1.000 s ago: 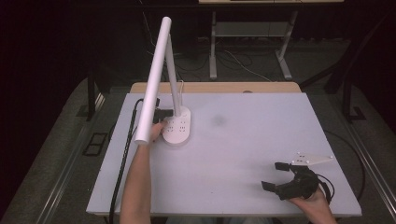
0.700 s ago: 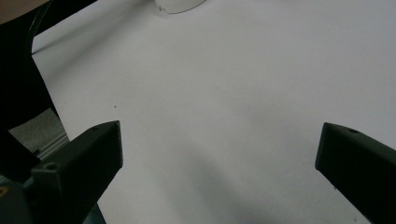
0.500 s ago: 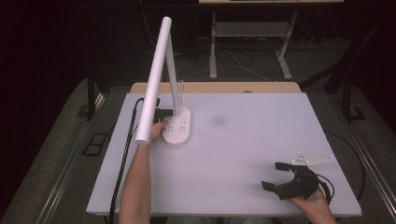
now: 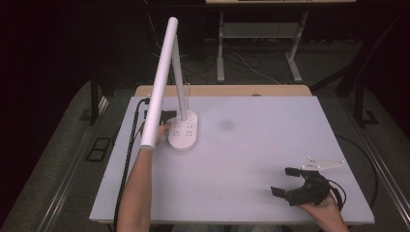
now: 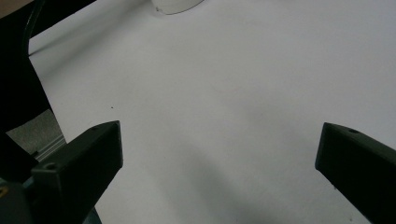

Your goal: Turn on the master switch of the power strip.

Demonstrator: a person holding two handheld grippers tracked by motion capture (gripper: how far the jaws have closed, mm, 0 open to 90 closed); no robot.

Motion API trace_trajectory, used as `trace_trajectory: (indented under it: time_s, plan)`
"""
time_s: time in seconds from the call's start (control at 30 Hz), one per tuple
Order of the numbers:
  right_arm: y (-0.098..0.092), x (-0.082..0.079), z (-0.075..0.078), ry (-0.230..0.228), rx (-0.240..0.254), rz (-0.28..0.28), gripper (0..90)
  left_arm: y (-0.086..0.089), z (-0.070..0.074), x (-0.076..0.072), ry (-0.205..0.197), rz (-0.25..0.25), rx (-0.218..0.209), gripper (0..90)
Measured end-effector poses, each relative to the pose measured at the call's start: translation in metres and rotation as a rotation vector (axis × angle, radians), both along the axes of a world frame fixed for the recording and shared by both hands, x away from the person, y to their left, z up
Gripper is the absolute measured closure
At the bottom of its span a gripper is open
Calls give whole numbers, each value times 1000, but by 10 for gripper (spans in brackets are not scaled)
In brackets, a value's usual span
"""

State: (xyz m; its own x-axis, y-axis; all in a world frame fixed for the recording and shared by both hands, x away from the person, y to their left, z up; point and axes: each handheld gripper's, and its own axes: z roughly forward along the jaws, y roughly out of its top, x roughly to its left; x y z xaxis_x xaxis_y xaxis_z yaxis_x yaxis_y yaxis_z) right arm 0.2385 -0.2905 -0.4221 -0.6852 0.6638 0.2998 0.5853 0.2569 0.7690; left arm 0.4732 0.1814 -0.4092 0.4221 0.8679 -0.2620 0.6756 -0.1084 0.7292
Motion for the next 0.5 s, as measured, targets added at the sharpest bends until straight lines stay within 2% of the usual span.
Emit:
trace_trajectory:
  time_s: [0.1, 0.43, 0.5]
  plan:
    - [0, 0, 0, 0, 0, -1, 3, 2, 5, -4, -7, 12, 1, 898]
    - [-1, 1, 1, -1, 3, -5, 3, 10, 25, -16, -44, -1, -4, 897]
    - [-1, 1, 1, -1, 3, -4, 3, 11, 29, -19, -50, -5, 0, 869]
